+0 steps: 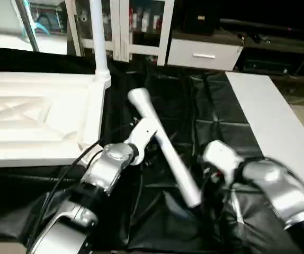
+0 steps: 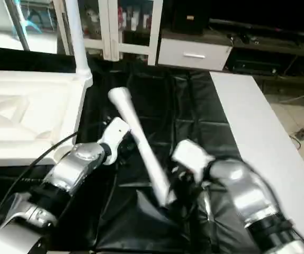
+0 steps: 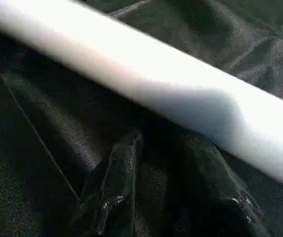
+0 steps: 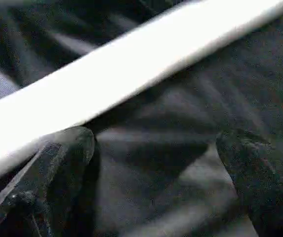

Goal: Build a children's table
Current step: Insert table leg to table base

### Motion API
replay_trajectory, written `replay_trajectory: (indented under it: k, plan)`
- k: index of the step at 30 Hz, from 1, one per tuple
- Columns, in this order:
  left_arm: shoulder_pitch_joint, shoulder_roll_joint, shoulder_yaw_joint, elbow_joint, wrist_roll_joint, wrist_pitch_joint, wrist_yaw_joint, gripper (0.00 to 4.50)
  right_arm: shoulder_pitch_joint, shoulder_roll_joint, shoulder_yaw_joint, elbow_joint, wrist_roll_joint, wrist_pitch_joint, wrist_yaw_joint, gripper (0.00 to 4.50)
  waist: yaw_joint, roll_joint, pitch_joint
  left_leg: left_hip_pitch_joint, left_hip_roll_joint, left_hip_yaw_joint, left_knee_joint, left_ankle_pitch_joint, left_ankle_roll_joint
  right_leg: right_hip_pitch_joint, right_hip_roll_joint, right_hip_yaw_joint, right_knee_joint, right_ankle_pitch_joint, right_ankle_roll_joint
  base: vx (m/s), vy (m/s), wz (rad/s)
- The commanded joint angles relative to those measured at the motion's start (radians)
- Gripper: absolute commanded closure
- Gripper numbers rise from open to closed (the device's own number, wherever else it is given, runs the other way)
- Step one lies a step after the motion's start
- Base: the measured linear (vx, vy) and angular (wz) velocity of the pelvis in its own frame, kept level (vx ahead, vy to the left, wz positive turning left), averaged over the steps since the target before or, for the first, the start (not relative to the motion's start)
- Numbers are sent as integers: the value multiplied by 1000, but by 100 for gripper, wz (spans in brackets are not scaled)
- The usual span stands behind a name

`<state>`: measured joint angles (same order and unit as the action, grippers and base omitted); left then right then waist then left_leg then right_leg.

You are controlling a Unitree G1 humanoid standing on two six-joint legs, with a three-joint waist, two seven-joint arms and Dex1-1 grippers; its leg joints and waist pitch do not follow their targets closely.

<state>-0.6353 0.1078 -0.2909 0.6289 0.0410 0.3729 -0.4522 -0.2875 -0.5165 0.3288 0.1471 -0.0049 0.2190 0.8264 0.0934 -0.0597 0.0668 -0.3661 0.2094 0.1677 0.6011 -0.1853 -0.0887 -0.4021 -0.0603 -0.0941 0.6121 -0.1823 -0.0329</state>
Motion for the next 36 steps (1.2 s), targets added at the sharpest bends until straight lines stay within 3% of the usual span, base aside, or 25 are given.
replay_trajectory:
  k: [1, 4, 10, 16, 17, 31, 35, 36]
  plan:
    - [-14, -13, -27, 55, 25, -15, -13, 304, -9, -1, 3, -44, 9, 23, 7, 6, 2, 4, -74, 8, 28, -6, -65, -159, 76, 59, -82, 57, -83, -193, -149, 0, 0, 0]
    - [-36, -26, -40, 93, 37, -52, -19, 304, -19, 33, 24, -72, 9, 41, -5, 6, 4, 9, -72, 11, 29, -8, -68, -181, 64, 59, -86, 57, -85, -213, -146, 0, 0, 0]
    - [-92, -45, -59, 152, 64, -155, -41, 304, -41, 122, 65, -95, -11, 74, -36, 6, 3, 7, -71, 9, 30, -10, -71, -182, 52, 60, -88, 59, -85, -215, -139, 0, 0, 0]
    - [-114, -60, -64, 175, 72, -204, -55, 304, -62, 165, 91, -80, -27, 78, -50, 6, 2, 7, -72, 8, 32, -11, -72, -162, 48, 61, -90, 61, -76, -149, -167, 0, 0, 0]
    - [-120, -60, -65, 185, 81, -222, -50, 304, -67, 172, 93, -75, -28, 80, -54, 6, 0, 4, -72, 7, 30, -10, -71, -157, 50, 62, -88, 61, -75, -141, -168, 0, 0, 0]
    - [-131, -111, -48, 167, 45, -328, -146, 304, -133, 250, 83, -43, -28, 97, -87, 6, -1, 3, -70, 10, 32, -9, -73, -152, 48, 61, -92, 63, -73, -149, -171, 0, 0, 0]
    - [-121, -95, -24, 128, 38, -336, -136, 304, -130, 233, 50, -115, 23, 133, -39, 6, 1, 5, -70, 10, 34, -9, -73, -152, 50, 62, -93, 65, -71, -134, -174, 0, 0, 0]
    - [-115, -80, -9, 100, 27, -327, -139, 304, -127, 216, 33, -145, 44, 146, -17, 6, 1, 1, -69, 10, 34, -9, -74, -151, 52, 64, -93, 64, -72, -133, -173, 0, 0, 0]
